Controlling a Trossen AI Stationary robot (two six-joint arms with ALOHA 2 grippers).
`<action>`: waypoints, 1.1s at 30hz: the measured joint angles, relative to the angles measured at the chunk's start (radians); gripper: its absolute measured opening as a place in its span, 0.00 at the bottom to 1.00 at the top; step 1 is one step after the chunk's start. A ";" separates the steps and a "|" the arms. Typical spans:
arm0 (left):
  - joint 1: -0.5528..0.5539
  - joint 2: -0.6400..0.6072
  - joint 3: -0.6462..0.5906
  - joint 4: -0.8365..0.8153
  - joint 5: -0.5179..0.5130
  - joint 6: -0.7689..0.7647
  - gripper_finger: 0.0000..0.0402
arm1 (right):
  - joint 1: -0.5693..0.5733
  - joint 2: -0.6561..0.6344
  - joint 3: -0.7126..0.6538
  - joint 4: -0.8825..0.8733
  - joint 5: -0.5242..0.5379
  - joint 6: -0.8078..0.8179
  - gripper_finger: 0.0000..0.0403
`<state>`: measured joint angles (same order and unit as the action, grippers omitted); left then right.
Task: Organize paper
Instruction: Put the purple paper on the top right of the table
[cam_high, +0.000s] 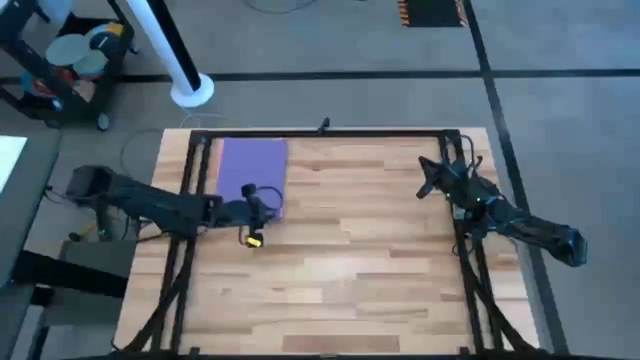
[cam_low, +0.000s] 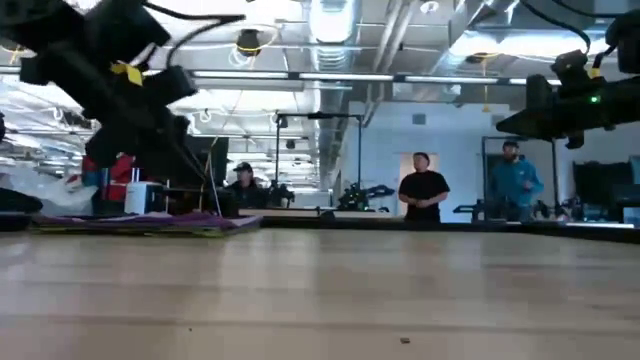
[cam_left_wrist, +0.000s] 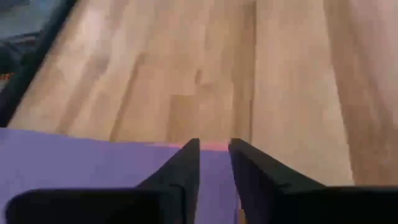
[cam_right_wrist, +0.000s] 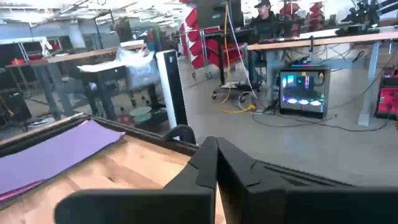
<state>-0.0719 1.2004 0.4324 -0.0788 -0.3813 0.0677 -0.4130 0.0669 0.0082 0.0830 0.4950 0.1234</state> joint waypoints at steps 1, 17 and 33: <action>0.000 0.028 0.020 -0.018 0.000 0.000 0.28 | 0.000 0.000 0.000 0.000 0.000 0.000 0.00; 0.000 0.227 0.122 -0.200 -0.095 -0.023 0.33 | 0.000 0.000 0.000 0.000 0.000 0.000 0.00; -0.002 0.107 0.122 -0.198 -0.060 -0.028 0.14 | 0.000 0.000 0.000 0.000 0.000 0.000 0.00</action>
<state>-0.0734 1.3071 0.5545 -0.2773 -0.4412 0.0395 -0.4129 0.0671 0.0082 0.0827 0.4950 0.1232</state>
